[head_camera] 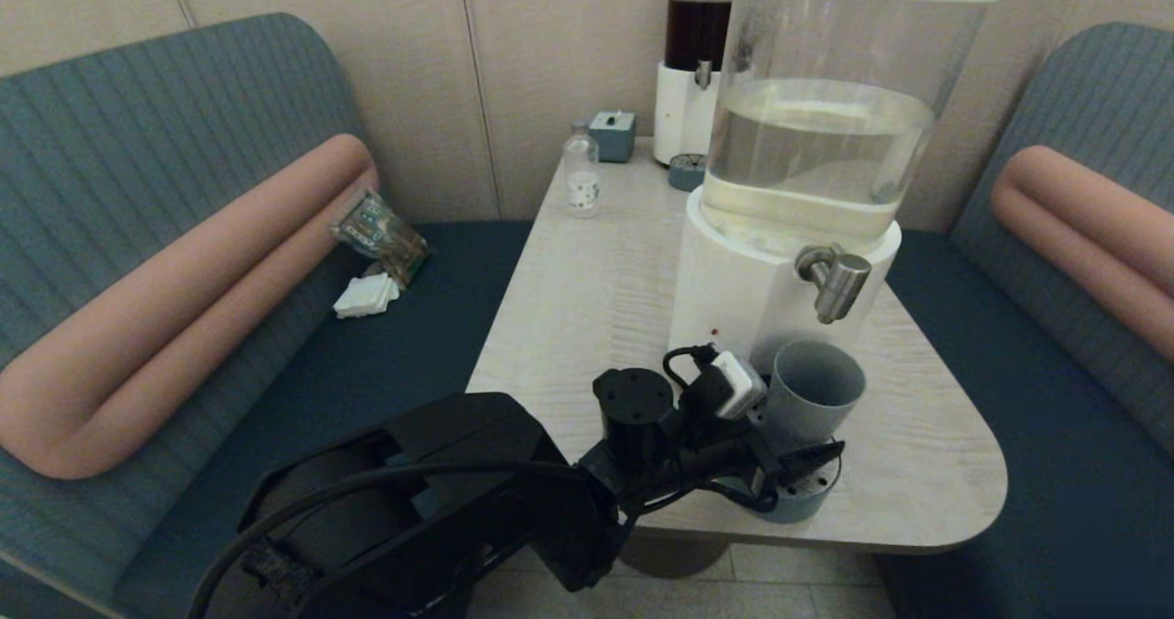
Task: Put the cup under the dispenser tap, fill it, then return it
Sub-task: Place the cup next to the water dispenser
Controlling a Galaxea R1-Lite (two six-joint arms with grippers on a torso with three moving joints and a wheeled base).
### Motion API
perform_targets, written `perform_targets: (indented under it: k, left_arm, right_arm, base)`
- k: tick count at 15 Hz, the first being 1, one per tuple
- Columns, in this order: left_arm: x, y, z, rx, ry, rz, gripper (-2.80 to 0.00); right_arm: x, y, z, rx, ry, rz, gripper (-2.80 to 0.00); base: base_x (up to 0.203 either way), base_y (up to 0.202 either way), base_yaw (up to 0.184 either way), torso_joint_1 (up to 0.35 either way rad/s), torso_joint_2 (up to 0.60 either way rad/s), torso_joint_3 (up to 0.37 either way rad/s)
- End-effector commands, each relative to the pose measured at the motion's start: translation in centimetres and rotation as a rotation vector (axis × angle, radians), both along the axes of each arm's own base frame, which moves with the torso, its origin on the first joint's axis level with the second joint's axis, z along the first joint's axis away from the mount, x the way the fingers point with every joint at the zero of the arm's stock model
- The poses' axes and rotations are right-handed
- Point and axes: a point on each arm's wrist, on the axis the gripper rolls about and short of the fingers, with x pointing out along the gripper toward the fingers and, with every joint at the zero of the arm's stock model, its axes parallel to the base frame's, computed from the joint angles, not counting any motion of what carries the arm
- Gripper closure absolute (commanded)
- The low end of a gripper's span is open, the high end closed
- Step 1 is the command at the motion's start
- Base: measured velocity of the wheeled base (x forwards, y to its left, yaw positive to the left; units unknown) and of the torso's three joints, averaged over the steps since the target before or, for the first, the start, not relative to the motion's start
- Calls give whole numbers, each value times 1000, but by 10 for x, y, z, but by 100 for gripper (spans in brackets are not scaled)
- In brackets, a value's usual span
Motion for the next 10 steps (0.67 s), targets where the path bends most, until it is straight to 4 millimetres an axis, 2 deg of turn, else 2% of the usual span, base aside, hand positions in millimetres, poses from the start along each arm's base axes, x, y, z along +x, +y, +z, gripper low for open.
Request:
perform_targets:
  k: [1, 7, 10]
  left_arm:
    - [-1, -1, 1, -7, -8, -4, 0]
    - [-4, -1, 2, -6, 0, -7, 0]
    - [-10, 5, 12, -8, 3, -4, 0]
  right_arm:
    - [0, 0, -1, -1, 3, 1, 0]
    - [0, 0, -1, -1, 3, 1, 0]
    - [0, 0, -1, -1, 1, 1, 0]
  base:
    - [0, 0, 0, 0, 0, 0]
    - [0, 0, 0, 0, 0, 0]
    - [0, 0, 0, 0, 0, 0]
